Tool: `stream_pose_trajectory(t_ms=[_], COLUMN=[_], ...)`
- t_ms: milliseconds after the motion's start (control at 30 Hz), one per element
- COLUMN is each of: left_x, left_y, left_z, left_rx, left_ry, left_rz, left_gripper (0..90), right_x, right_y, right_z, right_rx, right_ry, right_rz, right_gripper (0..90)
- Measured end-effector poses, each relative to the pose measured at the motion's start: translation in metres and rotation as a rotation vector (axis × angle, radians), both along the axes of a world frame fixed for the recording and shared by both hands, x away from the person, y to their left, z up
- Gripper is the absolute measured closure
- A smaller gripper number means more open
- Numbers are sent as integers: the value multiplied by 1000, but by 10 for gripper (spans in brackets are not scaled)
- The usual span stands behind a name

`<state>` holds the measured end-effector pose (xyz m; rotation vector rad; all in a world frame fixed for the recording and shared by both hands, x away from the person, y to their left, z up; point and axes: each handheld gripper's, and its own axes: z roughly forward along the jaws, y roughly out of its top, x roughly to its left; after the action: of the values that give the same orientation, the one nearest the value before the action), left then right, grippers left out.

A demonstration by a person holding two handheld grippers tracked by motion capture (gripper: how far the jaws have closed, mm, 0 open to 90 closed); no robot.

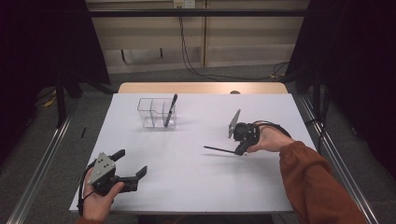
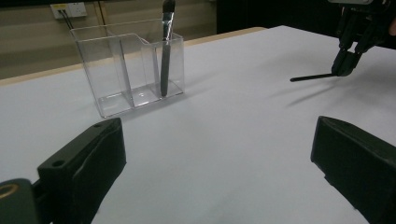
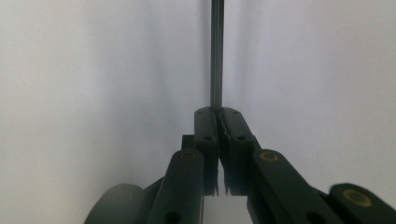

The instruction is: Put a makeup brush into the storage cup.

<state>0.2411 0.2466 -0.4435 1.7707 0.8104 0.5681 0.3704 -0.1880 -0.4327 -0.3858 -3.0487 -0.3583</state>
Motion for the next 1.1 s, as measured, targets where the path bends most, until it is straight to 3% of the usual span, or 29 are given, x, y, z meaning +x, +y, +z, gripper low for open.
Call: stream_pose_trajectory(t_ms=[133, 300, 567, 733, 900, 1100], left_x=[0, 0, 0, 0, 0, -1], left_y=[0, 0, 0, 1, 1, 1], left_z=[0, 0, 1, 1, 1, 1], left_rx=[1, -10, -2, -8, -5, -5], left_ry=[0, 1, -1, -4, -6, -7], left_rz=[3, 6, 2, 3, 2, 2], left_gripper=[32, 31, 31, 31, 32, 31], right_x=[-8, -15, -20, -24, -29, -33], right_y=[-2, -13, -30, -33, -38, -46], right_z=[0, 6, 7, 5, 5, 3], right_rx=[29, 99, 271, 326, 355, 430], right_ry=[-34, -75, -136, -158, -229, -246], right_rz=[-11, -53, -119, -157, -236, -303], right_gripper=[868, 868, 868, 868, 868, 868])
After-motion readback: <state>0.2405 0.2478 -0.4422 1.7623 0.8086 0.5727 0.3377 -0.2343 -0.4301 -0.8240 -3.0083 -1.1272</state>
